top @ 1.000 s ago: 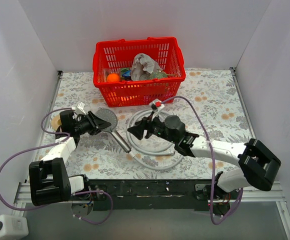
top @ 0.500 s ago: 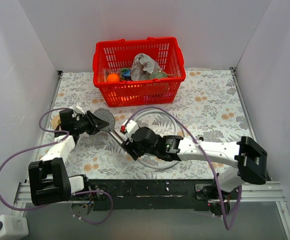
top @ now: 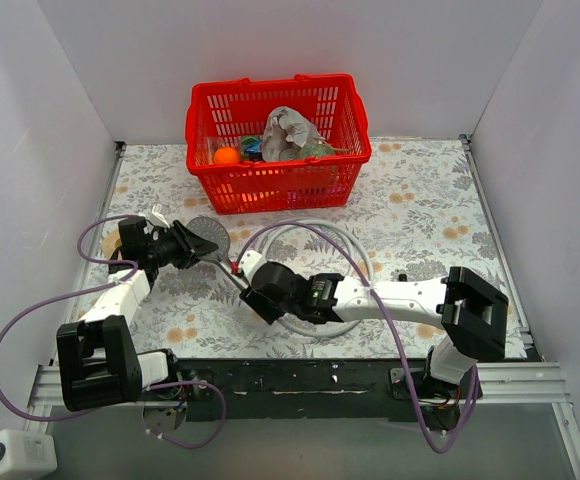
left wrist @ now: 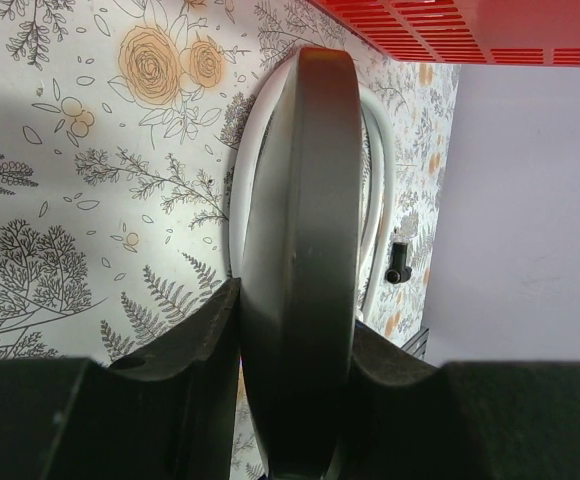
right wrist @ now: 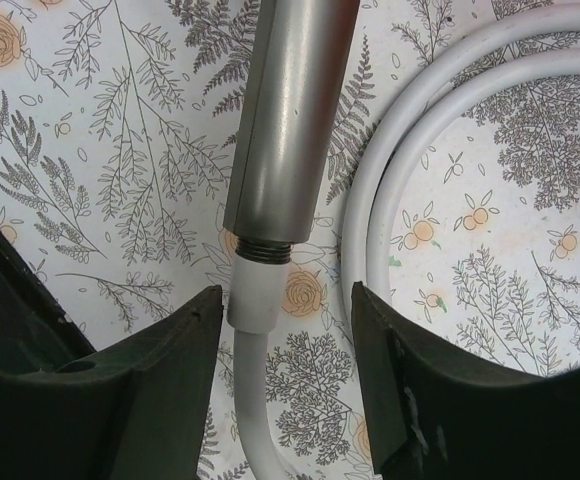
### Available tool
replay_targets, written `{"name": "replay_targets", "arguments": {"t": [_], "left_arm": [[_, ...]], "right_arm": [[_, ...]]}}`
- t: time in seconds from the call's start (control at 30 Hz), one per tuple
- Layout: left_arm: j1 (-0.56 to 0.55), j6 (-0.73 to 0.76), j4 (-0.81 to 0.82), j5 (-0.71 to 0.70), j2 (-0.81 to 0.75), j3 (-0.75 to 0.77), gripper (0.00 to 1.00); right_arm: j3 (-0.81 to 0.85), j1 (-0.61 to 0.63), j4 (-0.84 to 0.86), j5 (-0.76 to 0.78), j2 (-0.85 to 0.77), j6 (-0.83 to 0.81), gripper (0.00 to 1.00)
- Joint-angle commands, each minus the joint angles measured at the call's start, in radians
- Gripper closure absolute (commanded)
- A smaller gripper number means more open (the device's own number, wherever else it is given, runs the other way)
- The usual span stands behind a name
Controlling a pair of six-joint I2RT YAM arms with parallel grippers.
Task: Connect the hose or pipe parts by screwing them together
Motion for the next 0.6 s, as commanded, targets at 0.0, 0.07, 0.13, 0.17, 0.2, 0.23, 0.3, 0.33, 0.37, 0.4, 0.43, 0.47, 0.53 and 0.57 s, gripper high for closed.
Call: {"name": "replay_targets", "arguments": {"t": [0.0, 0.07, 0.13, 0.17, 0.2, 0.23, 0.3, 0.33, 0.37, 0.4, 0.43, 0.47, 0.53, 0.57], "left_arm": [[0.004, -0.018, 0.010, 0.042, -0.016, 0.040, 1.00], [0.004, -0.018, 0.010, 0.041, -0.016, 0.040, 1.00], [0.004, -0.017, 0.009, 0.042, -0.016, 0.042, 1.00], [0.004, -0.017, 0.009, 0.041, -0.016, 0.043, 1.00], [0.004, -0.017, 0.009, 0.042, -0.018, 0.042, 1.00], [0.004, -0.017, 0.009, 0.042, -0.019, 0.040, 1.00], [0.004, -0.017, 0.007, 0.042, -0.021, 0.039, 1.00], [0.004, -0.015, 0.010, 0.042, -0.024, 0.039, 1.00], [0.006, -0.015, 0.010, 0.042, -0.026, 0.039, 1.00], [0.004, -0.017, 0.012, 0.044, -0.026, 0.037, 1.00], [0.004, -0.017, 0.012, 0.044, -0.026, 0.035, 1.00], [0.006, -0.017, 0.012, 0.045, -0.029, 0.035, 1.00], [0.004, -0.018, 0.013, 0.045, -0.029, 0.034, 1.00], [0.006, -0.020, 0.015, 0.045, -0.030, 0.035, 1.00]], "right_arm": [[0.053, 0.003, 0.062, 0.020, 0.021, 0.006, 0.41], [0.059, 0.002, 0.062, 0.020, 0.031, 0.014, 0.44], [0.065, 0.000, 0.059, 0.013, 0.047, 0.031, 0.50], [0.067, -0.004, 0.057, 0.010, 0.050, 0.037, 0.52], [0.071, -0.004, 0.051, 0.007, 0.059, 0.051, 0.58], [0.074, -0.008, 0.046, 0.003, 0.061, 0.054, 0.60], [0.085, -0.006, 0.028, 0.005, 0.074, 0.065, 0.65], [0.091, -0.008, 0.019, 0.014, 0.077, 0.068, 0.65], [0.093, -0.008, 0.013, 0.016, 0.082, 0.069, 0.66], [0.096, -0.008, 0.011, 0.020, 0.082, 0.074, 0.66], [0.096, -0.009, 0.006, 0.026, 0.082, 0.080, 0.66], [0.096, -0.009, 0.006, 0.026, 0.081, 0.082, 0.66], [0.090, -0.011, 0.019, 0.023, 0.076, 0.091, 0.70], [0.087, -0.012, 0.023, 0.019, 0.071, 0.092, 0.74]]}}
